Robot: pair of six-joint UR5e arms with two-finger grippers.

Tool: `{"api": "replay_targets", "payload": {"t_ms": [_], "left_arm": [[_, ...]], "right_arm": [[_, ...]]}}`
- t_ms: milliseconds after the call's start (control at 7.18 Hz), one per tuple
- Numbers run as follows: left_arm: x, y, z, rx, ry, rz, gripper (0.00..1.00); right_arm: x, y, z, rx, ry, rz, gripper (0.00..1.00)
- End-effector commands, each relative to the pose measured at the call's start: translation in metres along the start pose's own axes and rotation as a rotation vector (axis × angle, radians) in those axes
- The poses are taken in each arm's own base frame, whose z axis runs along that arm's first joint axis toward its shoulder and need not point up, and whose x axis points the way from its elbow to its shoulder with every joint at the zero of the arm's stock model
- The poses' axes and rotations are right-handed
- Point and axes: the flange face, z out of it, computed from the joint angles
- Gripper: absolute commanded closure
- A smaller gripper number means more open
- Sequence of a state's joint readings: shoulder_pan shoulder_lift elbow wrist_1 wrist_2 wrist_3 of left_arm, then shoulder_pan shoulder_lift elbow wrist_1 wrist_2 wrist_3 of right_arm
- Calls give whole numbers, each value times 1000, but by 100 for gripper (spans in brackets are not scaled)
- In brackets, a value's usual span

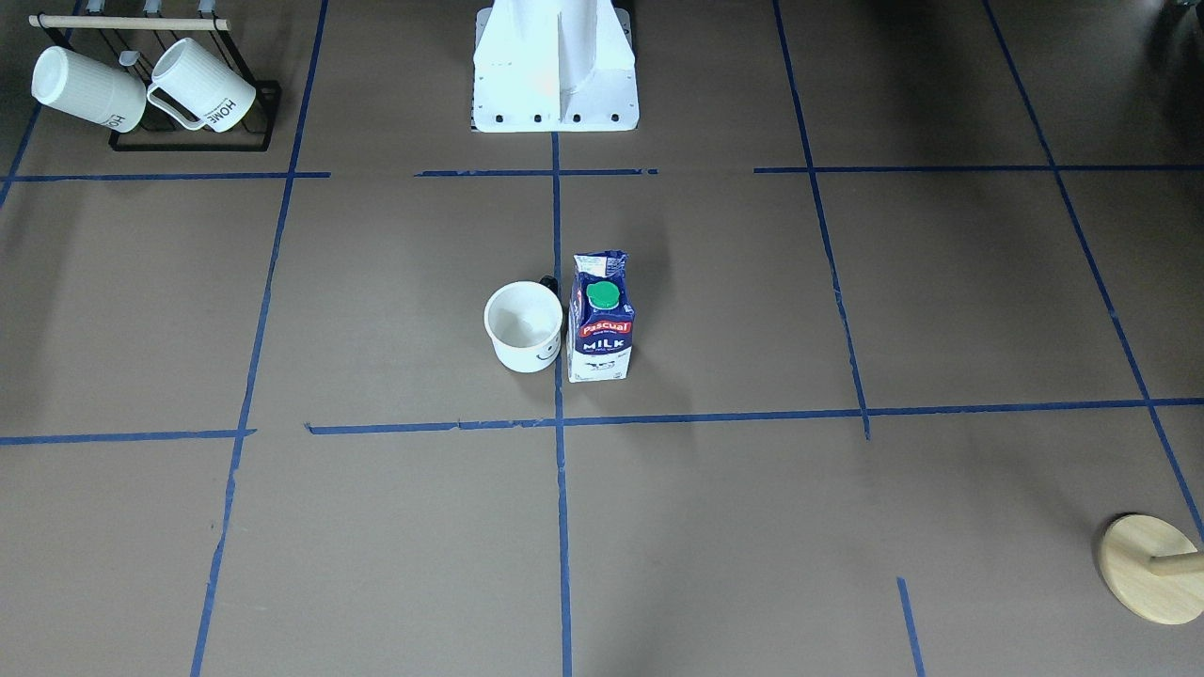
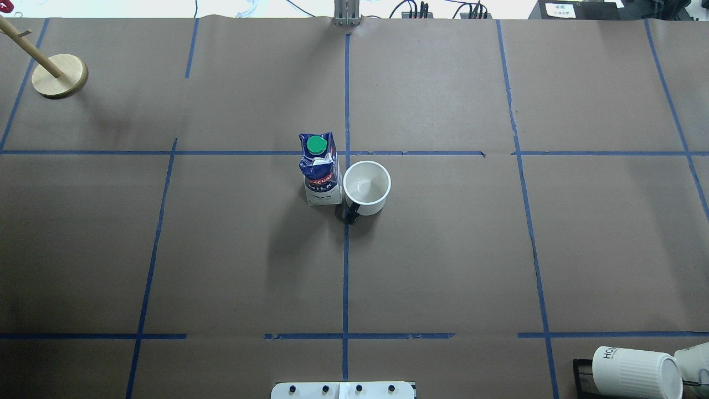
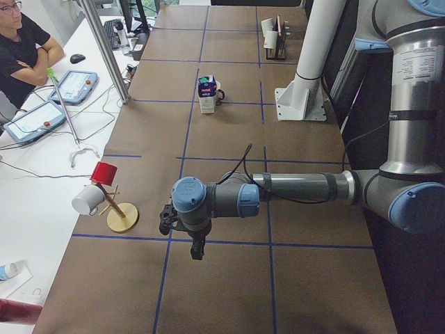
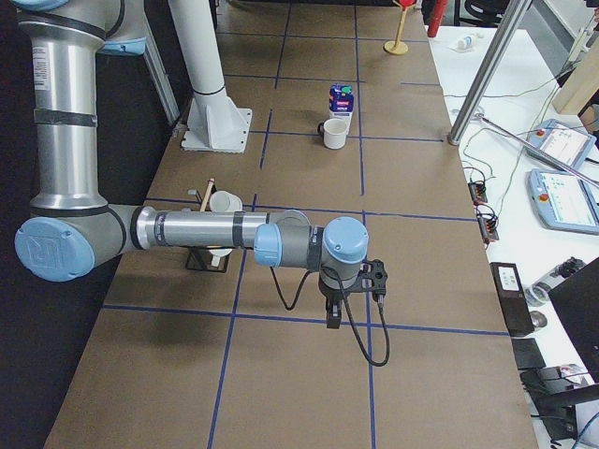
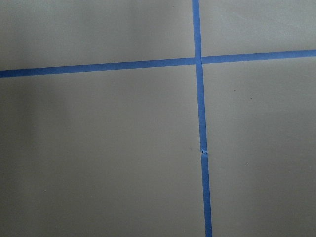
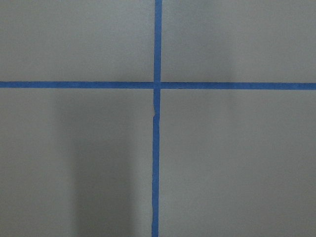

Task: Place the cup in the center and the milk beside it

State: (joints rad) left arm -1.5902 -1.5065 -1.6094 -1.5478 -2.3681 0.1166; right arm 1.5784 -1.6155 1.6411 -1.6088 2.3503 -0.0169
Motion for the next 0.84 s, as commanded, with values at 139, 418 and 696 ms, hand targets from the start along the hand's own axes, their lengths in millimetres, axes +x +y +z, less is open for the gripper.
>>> {"api": "replay_targets", "payload": {"t_ms": [139, 418, 696], "left_arm": [[0, 0, -1, 1, -1, 0, 0], [0, 0, 0, 0, -1, -1, 0], [-1, 0, 0, 0, -3, -1, 0]], "right_arm": [[3, -1, 3, -1, -1, 3, 0], [1, -2, 1, 2, -3, -1, 0], [0, -3, 0, 8, -1, -5, 0]]}}
